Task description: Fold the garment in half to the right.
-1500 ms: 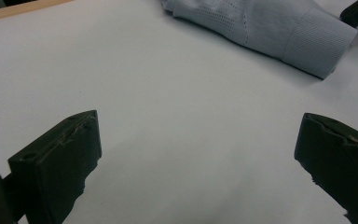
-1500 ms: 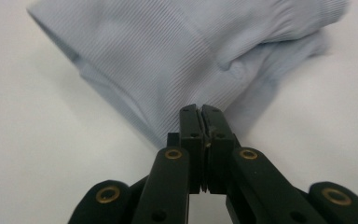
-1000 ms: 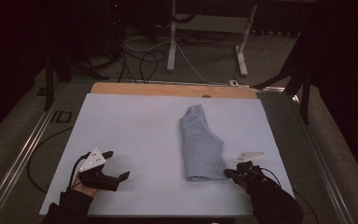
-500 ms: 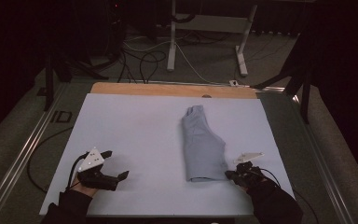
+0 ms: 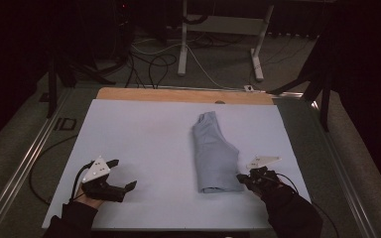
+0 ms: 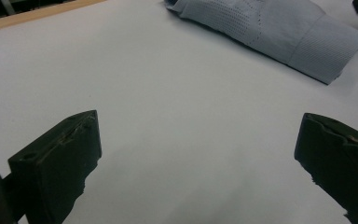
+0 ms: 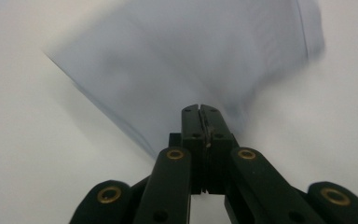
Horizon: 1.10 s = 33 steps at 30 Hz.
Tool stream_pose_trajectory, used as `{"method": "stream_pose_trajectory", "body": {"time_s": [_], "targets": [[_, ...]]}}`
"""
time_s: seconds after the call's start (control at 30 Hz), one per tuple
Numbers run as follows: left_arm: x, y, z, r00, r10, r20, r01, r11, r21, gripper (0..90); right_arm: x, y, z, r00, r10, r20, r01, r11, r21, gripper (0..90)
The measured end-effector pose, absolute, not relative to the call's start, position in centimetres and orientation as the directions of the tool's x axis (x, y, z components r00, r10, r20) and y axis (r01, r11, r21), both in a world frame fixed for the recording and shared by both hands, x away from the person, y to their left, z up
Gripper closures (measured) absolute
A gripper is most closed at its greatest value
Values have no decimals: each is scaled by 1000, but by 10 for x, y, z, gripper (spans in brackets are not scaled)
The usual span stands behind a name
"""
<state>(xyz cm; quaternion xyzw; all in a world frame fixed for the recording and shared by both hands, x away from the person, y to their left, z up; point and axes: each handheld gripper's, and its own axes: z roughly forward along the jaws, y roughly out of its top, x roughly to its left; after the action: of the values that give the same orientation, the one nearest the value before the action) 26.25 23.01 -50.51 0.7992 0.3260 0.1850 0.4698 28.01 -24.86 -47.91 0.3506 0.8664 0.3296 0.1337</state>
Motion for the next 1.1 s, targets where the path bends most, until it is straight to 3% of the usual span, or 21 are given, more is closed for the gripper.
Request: {"method": "stream_pose_trajectory", "body": {"time_s": [0.23,0.43,0.67,1.1], "targets": [[263,230,-506,719,695,-11,348,-346,871,17,294,-212,-459,-814,581,12,415,566,712,900],[264,231,-507,718,695,-18,352,-341,871,17,303,-183,-465,-869,496,-3,341,602,722,900],[263,233,-506,717,696,-19,351,-337,874,17,313,-176,-495,-870,491,37,388,637,666,900],[263,232,-508,723,691,-18,350,-344,871,17,307,-168,-519,-900,432,46,365,694,621,900]]}}
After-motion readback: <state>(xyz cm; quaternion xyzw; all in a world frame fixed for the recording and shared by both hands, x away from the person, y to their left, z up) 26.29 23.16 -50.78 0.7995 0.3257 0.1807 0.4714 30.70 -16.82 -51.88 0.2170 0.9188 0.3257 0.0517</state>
